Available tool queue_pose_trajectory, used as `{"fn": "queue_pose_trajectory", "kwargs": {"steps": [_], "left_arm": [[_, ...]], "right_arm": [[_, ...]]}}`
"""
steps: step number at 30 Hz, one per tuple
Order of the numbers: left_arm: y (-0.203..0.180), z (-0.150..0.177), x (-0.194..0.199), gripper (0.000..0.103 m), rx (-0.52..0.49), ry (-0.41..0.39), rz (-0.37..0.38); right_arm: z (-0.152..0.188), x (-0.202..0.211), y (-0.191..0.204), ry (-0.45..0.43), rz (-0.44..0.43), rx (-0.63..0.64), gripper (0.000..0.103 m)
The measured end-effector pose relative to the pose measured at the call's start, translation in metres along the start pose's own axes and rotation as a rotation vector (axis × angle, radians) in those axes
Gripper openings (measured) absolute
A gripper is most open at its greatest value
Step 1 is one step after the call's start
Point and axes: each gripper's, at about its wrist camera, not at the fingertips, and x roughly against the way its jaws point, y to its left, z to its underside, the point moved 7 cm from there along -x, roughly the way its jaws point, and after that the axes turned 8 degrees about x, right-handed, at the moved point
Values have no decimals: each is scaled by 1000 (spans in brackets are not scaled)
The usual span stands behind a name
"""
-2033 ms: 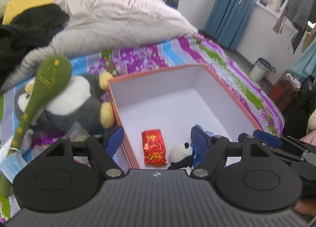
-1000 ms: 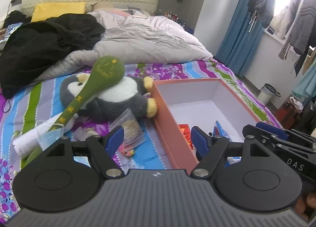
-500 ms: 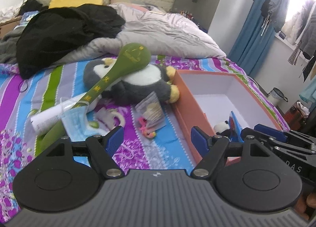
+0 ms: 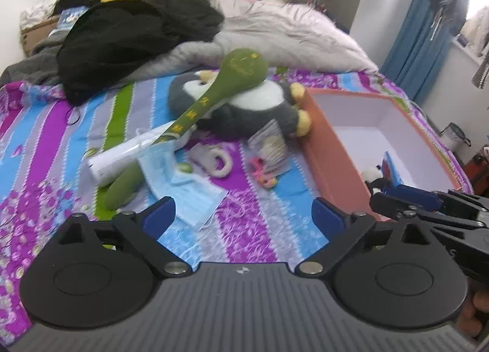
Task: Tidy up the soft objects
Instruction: 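Move both open tools away from the box back toward the pile, then grasp the blue face mask with the left tool while the right tool grasps the clear plastic bag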
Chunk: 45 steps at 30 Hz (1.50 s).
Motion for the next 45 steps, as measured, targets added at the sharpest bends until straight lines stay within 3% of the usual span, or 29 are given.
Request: {"fn": "queue_pose_trajectory", "kwargs": {"steps": [11,17,24,31,45], "left_arm": [[11,-36,52,103,141,80,-18],[-5,-38,56,103,172,190,44],[-8,-38,58,103,175,211,21],[-11,-36,57,103,208,251,82],[-1,-39,48,103,264,268,103]], "right_arm": [[-6,-34,9,82,-43,29,42],[-11,-47,3,102,-17,36,42],[-15,-51,1,98,-14,32,42],[-13,-55,-1,110,-6,28,42],[-11,-68,5,131,-6,40,42]]}}
